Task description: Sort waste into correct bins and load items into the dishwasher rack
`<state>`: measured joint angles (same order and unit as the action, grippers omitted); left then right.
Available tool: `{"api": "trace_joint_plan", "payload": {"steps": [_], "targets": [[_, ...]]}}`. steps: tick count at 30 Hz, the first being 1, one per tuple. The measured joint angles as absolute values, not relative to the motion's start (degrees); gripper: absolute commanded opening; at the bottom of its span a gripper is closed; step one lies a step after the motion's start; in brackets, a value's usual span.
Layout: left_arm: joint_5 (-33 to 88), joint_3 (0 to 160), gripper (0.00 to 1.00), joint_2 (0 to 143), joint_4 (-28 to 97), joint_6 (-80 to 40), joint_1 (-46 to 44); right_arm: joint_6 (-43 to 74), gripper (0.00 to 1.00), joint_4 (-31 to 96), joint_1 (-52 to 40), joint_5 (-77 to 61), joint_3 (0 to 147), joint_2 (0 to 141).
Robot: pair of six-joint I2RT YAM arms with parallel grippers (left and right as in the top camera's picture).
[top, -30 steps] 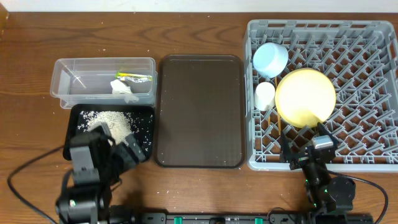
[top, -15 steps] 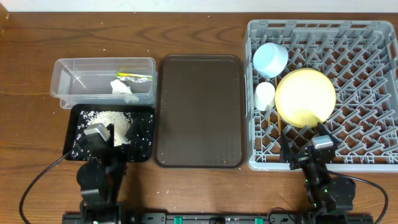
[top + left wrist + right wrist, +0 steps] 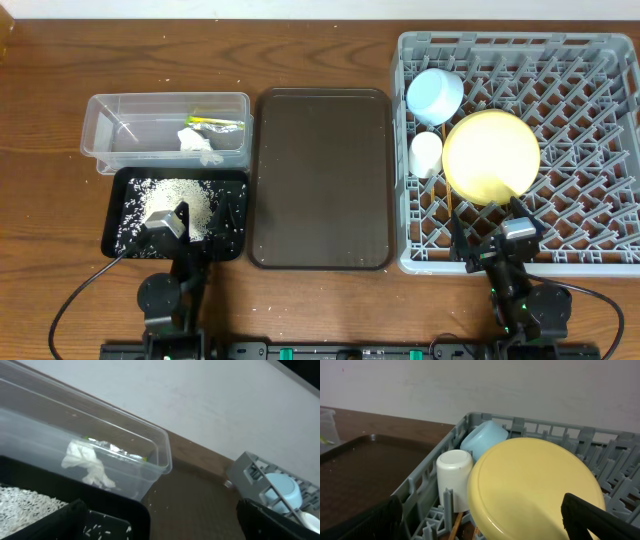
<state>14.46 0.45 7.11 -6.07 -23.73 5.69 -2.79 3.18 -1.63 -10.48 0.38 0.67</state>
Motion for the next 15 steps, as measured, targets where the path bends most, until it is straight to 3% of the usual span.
{"api": "trace_joint_plan", "payload": {"steps": [15], "targets": [[1.08,0.80,0.98,1.15,1.13,-19.55,-5.69,-2.79,0.99,3.18,-1.65,-10.48,0.38,0.69]]}}
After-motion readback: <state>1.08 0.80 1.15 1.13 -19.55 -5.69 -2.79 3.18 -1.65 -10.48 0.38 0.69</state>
